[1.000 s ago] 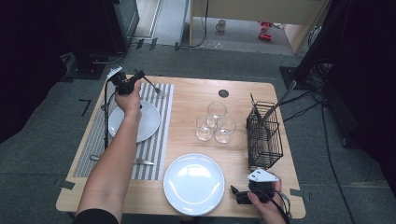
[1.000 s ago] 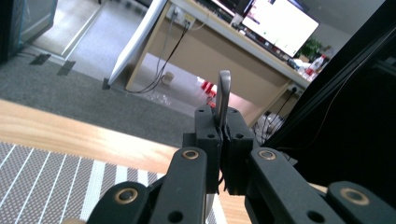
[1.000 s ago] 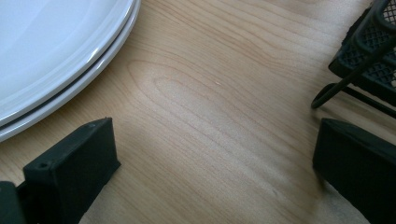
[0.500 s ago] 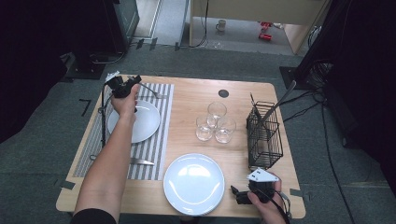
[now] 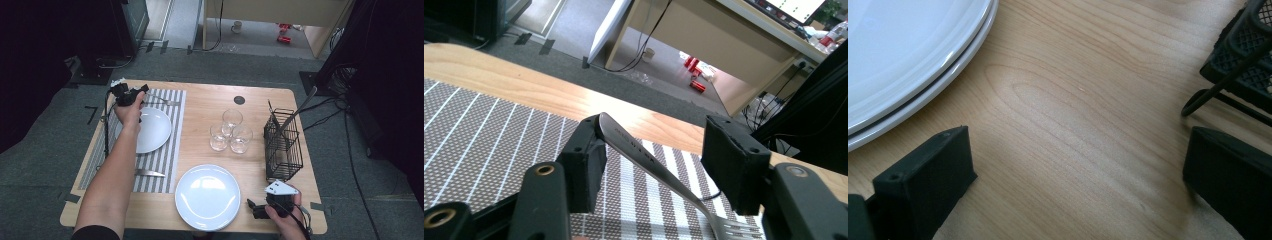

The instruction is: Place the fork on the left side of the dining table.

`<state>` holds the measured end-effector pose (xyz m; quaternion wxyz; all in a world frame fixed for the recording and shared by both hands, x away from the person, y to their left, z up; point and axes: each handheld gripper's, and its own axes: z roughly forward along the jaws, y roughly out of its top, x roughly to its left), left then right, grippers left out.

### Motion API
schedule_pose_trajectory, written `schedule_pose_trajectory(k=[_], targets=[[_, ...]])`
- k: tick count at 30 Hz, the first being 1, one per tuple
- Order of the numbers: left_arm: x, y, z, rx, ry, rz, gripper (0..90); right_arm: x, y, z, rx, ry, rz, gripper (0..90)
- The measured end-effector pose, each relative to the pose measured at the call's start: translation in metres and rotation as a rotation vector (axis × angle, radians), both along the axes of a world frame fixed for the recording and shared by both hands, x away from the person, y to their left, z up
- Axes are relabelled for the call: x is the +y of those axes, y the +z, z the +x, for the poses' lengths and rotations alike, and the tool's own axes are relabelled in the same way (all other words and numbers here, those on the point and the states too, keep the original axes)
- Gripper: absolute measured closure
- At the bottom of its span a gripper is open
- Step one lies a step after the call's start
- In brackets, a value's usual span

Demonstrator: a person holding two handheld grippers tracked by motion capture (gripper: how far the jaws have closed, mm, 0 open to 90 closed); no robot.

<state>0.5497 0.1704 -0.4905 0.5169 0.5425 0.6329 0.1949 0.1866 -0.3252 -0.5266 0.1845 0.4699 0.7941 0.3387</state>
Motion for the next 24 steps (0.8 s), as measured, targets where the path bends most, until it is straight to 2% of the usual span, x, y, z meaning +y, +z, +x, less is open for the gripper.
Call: schedule_pose_trajectory(k=[6,9,14,20,24], targets=[[0.005,-0.005,0.002,0.037,0.015,-0.01,38.2,0.0,0.0,0.0,0.0,0.0,-0.001,0.0],[0.008,-0.007,0.003,0.061,0.026,-0.03,35.6,0.0,0.0,0.0,0.0,0.0,-0.001,0.0],[0.014,-0.012,0.005,0.109,0.068,-0.029,32.9,0.0,0.0,0.0,0.0,0.0,-0.001,0.0],[0.018,-0.014,0.007,0.089,0.094,-0.037,31.2,0.0,0.0,0.0,0.0,0.0,-0.001,0.0],[0.018,-0.014,0.006,0.104,0.107,-0.009,29.3,0.0,0.0,0.0,0.0,0.0,-0.001,0.0]])
